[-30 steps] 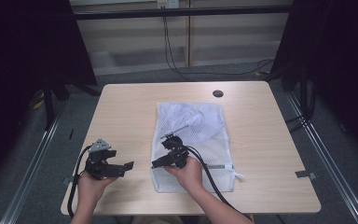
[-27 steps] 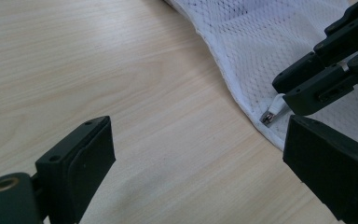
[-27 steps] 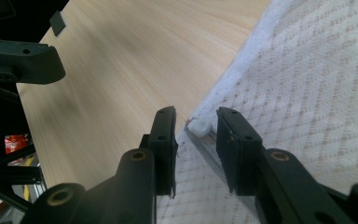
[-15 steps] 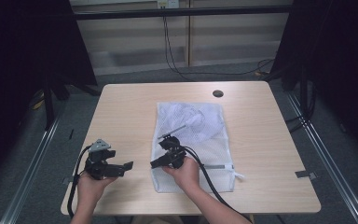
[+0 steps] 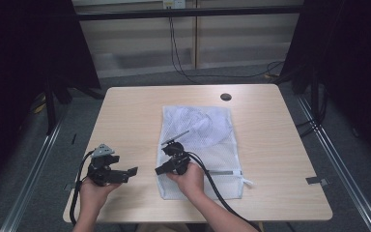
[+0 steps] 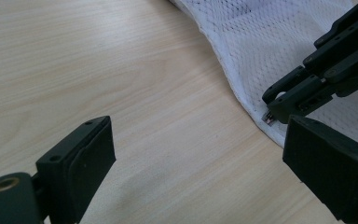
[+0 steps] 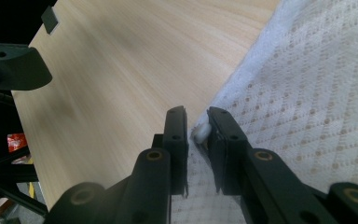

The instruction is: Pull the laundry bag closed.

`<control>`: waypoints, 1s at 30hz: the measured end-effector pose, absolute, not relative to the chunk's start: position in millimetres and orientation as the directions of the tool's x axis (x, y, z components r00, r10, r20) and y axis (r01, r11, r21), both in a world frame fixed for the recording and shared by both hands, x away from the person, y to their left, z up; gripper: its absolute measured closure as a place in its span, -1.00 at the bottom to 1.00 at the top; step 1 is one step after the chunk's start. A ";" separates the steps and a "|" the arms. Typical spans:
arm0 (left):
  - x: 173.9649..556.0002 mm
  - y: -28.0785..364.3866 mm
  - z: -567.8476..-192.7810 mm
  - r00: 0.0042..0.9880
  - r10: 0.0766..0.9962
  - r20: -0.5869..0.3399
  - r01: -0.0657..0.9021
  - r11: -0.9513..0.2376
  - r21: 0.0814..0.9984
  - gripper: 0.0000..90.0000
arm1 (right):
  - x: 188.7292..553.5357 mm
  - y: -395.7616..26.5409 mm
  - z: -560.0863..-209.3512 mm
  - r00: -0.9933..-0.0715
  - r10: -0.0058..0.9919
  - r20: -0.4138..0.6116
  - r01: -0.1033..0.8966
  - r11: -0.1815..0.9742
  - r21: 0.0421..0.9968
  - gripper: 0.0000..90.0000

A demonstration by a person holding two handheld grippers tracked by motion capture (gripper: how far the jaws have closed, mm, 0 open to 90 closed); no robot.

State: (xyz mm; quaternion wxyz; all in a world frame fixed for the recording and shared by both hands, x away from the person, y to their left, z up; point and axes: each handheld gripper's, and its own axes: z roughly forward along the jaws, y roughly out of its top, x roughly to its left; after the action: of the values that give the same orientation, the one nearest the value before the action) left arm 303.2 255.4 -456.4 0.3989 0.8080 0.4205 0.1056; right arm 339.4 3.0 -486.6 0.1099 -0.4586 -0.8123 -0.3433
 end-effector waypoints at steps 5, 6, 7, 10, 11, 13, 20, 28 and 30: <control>303.2 255.0 -456.5 0.626 0.763 -0.162 0.595 -0.332 0.732 -0.80 | 340.8 1.6 -487.2 -0.557 0.670 0.490 0.820 0.354 0.449 0.84; 303.2 255.0 -456.6 0.628 0.761 -0.162 0.593 -0.332 0.734 -0.80 | 340.9 1.6 -487.6 -0.556 0.669 0.493 0.821 0.351 0.450 0.84; 303.1 254.8 -456.5 0.627 0.762 -0.161 0.592 -0.331 0.735 -0.80 | 341.0 1.6 -487.6 -0.556 0.668 0.494 0.821 0.351 0.450 0.84; 303.4 254.9 -456.6 0.625 0.763 -0.163 0.595 -0.330 0.733 -0.80 | 341.0 1.3 -488.1 -0.548 0.671 0.499 0.826 0.344 0.446 0.84; 303.5 254.6 -456.6 0.625 0.763 -0.166 0.596 -0.329 0.733 -0.80 | 341.1 1.4 -488.1 -0.548 0.670 0.501 0.827 0.344 0.445 0.84; 303.6 254.0 -456.9 0.628 0.760 -0.167 0.595 -0.330 0.733 -0.80 | 341.3 1.2 -488.4 -0.545 0.669 0.505 0.829 0.341 0.443 0.84; 303.3 253.2 -456.6 0.630 0.757 -0.171 0.596 -0.330 0.732 -0.79 | 340.5 -0.6 -485.3 -0.541 0.658 0.523 0.833 0.332 0.443 0.90; 303.5 249.9 -457.5 0.647 0.738 -0.190 0.595 -0.334 0.731 -0.79 | 340.3 -8.7 -478.3 -0.529 0.628 0.571 0.841 0.300 0.450 0.90; 303.8 250.5 -457.8 0.652 0.732 -0.197 0.594 -0.333 0.732 -0.79 | 340.0 -10.5 -476.3 -0.529 0.625 0.574 0.841 0.295 0.453 0.91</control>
State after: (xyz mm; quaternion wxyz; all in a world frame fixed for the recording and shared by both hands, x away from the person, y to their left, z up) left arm 303.8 250.5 -457.8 0.4085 0.8120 0.4083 0.0841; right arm 340.0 -10.5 -476.3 0.1454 -0.4631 -0.7916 -0.3712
